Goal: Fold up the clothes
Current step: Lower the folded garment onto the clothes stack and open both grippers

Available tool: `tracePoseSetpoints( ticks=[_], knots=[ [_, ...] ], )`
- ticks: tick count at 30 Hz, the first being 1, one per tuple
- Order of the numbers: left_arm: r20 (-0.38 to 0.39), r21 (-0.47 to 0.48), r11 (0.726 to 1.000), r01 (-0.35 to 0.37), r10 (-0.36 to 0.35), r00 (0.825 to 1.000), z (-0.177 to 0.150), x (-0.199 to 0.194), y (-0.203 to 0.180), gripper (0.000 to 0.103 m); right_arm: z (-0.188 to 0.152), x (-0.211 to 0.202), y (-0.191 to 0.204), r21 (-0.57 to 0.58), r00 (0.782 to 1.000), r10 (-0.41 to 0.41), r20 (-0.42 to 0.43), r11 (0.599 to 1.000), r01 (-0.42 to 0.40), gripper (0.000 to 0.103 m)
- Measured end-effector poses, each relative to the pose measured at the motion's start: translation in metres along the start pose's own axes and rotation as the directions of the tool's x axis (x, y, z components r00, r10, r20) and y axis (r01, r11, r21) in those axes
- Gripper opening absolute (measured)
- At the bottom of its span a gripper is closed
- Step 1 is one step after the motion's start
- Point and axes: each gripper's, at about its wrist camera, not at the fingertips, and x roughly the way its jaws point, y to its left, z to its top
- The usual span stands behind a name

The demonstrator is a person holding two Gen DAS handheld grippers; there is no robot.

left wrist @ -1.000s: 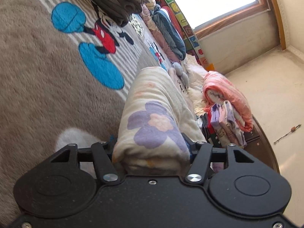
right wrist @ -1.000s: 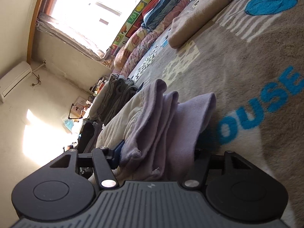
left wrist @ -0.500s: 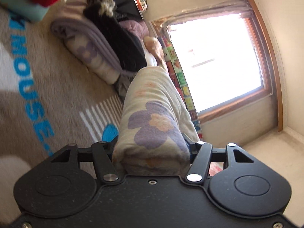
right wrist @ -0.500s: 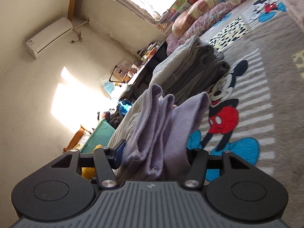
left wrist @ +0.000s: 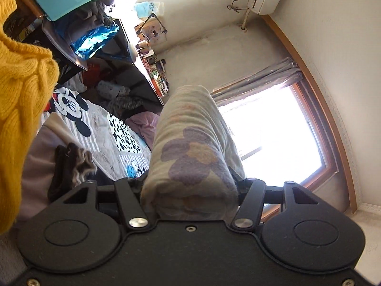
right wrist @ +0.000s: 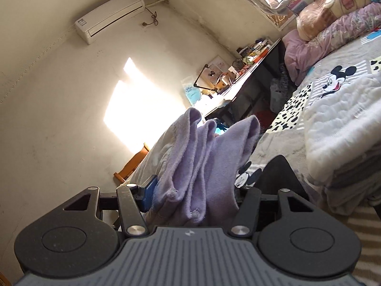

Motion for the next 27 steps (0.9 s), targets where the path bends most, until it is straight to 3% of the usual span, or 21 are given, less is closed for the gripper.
tracePoseSetpoints(
  ticks=[3, 5, 6, 7, 8, 10, 13, 17, 20, 24, 27],
  knots=[
    [0.007, 0.053, 0.986, -0.156, 0.156, 0.988, -0.007, 0.020, 0.012, 0.058, 0.006, 0.032, -0.032, 0.054, 1.000, 0.005, -0.007, 0.999, -0.004, 0.057],
    [-0.018, 0.085, 0.948, -0.306, 0.308, 0.951, -0.027, 0.036, 0.036, 0.058, -0.002, 0.061, -0.063, 0.083, 0.993, -0.091, -0.081, 0.992, 0.097, 0.056],
    [-0.034, 0.099, 0.923, -0.372, 0.377, 0.926, -0.038, 0.045, 0.051, 0.058, -0.014, 0.076, -0.078, 0.075, 0.971, -0.184, -0.153, 0.978, 0.197, 0.056],
    [-0.029, 0.116, 0.906, -0.407, 0.413, 0.910, -0.047, 0.050, 0.061, 0.059, -0.027, 0.089, -0.093, 0.056, 0.934, -0.279, -0.222, 0.953, 0.298, 0.055],
    [-0.012, 0.125, 0.906, -0.405, 0.410, 0.912, -0.049, 0.050, 0.063, 0.059, -0.039, 0.094, -0.105, 0.045, 0.912, -0.329, -0.245, 0.936, 0.350, 0.055],
    [-0.004, 0.115, 0.912, -0.394, 0.397, 0.918, -0.048, 0.049, 0.060, 0.059, -0.046, 0.081, -0.118, 0.097, 0.939, -0.283, -0.195, 0.947, 0.306, 0.055],
    [0.001, 0.088, 0.927, -0.365, 0.366, 0.930, -0.044, 0.044, 0.061, 0.063, -0.044, 0.075, -0.109, 0.076, 0.939, -0.281, -0.198, 0.951, 0.301, 0.055],
    [0.057, 0.099, 0.927, -0.362, 0.358, 0.932, -0.032, 0.025, 0.036, 0.084, -0.031, 0.071, -0.076, -0.018, 0.941, -0.305, -0.147, 0.952, 0.306, 0.063],
    [0.100, 0.182, 0.905, -0.384, 0.372, 0.923, -0.032, 0.016, 0.013, 0.088, -0.021, 0.063, -0.049, -0.111, 0.939, -0.332, -0.089, 0.940, 0.322, 0.067],
    [0.160, 0.279, 0.850, -0.447, 0.418, 0.894, -0.039, 0.008, -0.008, 0.088, -0.013, 0.041, -0.015, -0.227, 0.933, -0.361, -0.006, 0.909, 0.350, 0.075],
    [0.205, 0.327, 0.817, -0.475, 0.429, 0.880, -0.044, 0.004, -0.024, 0.088, -0.012, 0.037, 0.002, -0.270, 0.926, -0.377, 0.001, 0.892, 0.363, 0.080]
  ],
)
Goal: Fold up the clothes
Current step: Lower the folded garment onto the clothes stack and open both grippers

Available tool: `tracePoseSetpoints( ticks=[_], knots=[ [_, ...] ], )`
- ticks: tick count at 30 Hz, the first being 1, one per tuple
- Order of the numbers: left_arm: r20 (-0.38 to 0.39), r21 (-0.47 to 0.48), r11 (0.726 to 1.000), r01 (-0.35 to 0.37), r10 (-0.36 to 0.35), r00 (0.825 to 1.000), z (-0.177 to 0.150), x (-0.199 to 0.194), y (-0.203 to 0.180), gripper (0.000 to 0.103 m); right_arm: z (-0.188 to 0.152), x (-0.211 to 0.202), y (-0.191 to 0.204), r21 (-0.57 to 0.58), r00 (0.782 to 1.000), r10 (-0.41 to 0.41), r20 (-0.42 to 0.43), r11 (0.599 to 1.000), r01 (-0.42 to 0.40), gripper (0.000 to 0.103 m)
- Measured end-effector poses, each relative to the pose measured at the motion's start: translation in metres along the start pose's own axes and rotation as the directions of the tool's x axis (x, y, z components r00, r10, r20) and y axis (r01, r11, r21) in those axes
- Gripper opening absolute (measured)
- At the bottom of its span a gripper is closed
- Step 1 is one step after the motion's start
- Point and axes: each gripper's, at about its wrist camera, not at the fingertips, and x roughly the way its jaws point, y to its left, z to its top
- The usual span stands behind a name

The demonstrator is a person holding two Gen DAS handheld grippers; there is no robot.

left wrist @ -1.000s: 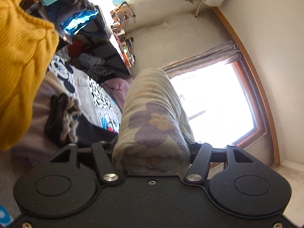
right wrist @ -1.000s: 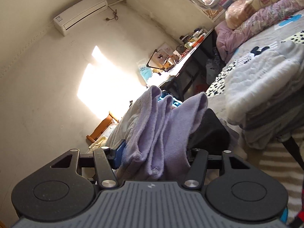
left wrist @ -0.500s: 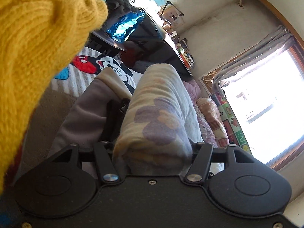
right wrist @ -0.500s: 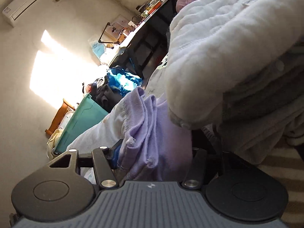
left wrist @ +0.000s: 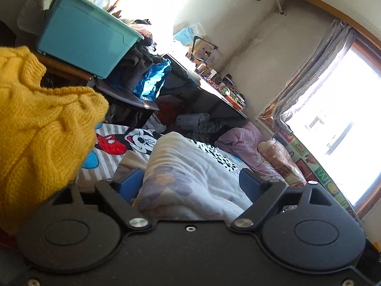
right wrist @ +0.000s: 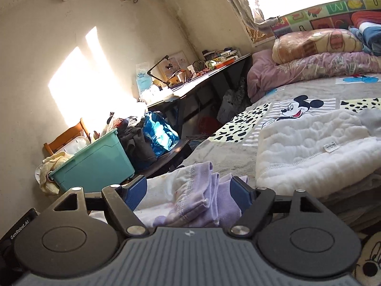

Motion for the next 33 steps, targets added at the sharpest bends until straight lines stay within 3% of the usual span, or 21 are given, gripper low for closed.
tracePoseSetpoints(
  ticks=[4, 10, 13, 17, 19, 22, 26, 29, 33],
  knots=[
    [-0.002, 0.041, 0.999, 0.015, -0.015, 1.000, 0.004, -0.012, -0.017, 0.103, -0.002, -0.009, 0.015, -0.016, 0.998, -0.031, -0.060, 0.999, 0.031, 0.087],
    [-0.106, 0.129, 0.991, 0.027, -0.013, 0.994, -0.005, -0.014, -0.037, 0.103, -0.017, -0.035, 0.027, -0.028, 0.983, -0.131, -0.128, 0.991, 0.129, 0.100],
    [-0.157, 0.202, 0.979, 0.000, 0.032, 0.987, -0.018, -0.023, -0.046, 0.103, -0.024, -0.052, 0.023, -0.031, 0.972, -0.180, -0.152, 0.984, 0.177, 0.103],
    [-0.143, 0.399, 0.914, -0.069, 0.136, 0.980, -0.032, -0.035, -0.066, 0.103, -0.030, -0.073, 0.024, -0.040, 0.954, -0.228, -0.194, 0.974, 0.224, 0.103],
    [-0.100, 0.445, 0.890, -0.104, 0.165, 0.981, -0.034, -0.045, -0.068, 0.103, -0.033, -0.083, 0.030, -0.064, 0.948, -0.242, -0.207, 0.970, 0.234, 0.103],
    [-0.065, 0.441, 0.877, -0.189, 0.242, 0.968, -0.032, -0.057, -0.061, 0.103, -0.036, -0.096, 0.041, -0.089, 0.946, -0.243, -0.213, 0.969, 0.229, 0.103],
    [-0.091, 0.467, 0.855, -0.225, 0.299, 0.950, -0.028, -0.073, -0.053, 0.103, -0.042, -0.108, 0.054, -0.120, 0.941, -0.255, -0.224, 0.965, 0.233, 0.103],
    [-0.077, 0.491, 0.840, -0.230, 0.304, 0.949, -0.024, -0.088, -0.049, 0.103, -0.047, -0.118, 0.064, -0.142, 0.937, -0.263, -0.228, 0.961, 0.235, 0.103],
    [-0.097, 0.460, 0.862, -0.213, 0.287, 0.953, -0.014, -0.105, -0.038, 0.103, -0.053, -0.128, 0.078, -0.160, 0.937, -0.261, -0.233, 0.960, 0.228, 0.103]
  ],
)
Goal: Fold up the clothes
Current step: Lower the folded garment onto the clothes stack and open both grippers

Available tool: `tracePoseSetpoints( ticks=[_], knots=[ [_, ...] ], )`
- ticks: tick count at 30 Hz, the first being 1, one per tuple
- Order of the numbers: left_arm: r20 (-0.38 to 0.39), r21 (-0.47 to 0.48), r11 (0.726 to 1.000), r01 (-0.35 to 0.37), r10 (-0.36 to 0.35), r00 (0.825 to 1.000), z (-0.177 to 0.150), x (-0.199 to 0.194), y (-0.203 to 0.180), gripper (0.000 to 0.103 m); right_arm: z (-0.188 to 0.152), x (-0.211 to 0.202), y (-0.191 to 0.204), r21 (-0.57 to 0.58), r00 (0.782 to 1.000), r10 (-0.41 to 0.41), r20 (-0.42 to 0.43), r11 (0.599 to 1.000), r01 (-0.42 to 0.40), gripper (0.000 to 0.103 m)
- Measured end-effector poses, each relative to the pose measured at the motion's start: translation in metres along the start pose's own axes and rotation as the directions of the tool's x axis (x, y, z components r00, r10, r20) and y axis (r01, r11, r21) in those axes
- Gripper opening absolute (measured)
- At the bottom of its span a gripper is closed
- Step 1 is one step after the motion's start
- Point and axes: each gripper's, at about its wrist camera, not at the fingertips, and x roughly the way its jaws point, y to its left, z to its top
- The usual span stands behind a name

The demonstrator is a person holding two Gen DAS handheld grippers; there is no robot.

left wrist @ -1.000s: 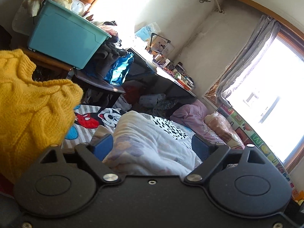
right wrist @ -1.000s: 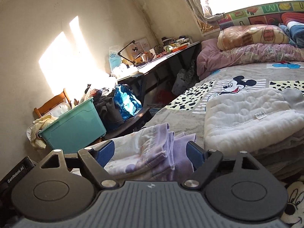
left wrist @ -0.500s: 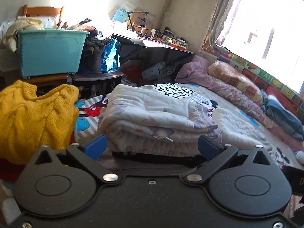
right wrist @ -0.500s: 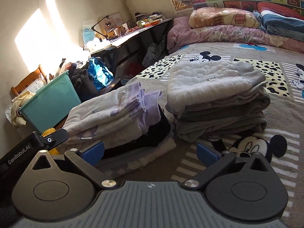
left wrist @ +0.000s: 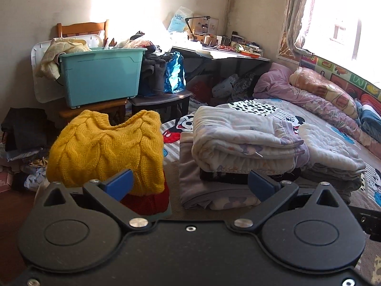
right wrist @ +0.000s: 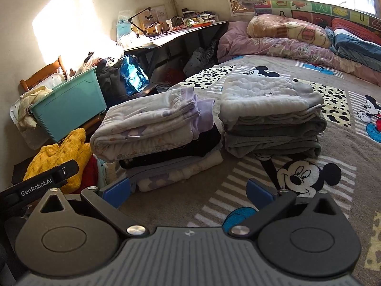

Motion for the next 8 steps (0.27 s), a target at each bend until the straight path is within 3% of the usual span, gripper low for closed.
tracePoseSetpoints(
  ticks=[8],
  knots=[
    [0.044, 0.013, 0.997, 0.073, -0.073, 0.996, -0.004, -0.028, 0.010, 0.103, -0.010, -0.022, 0.023, -0.029, 1.000, -0.008, 0.004, 1.000, 0.008, 0.103]
  ],
)
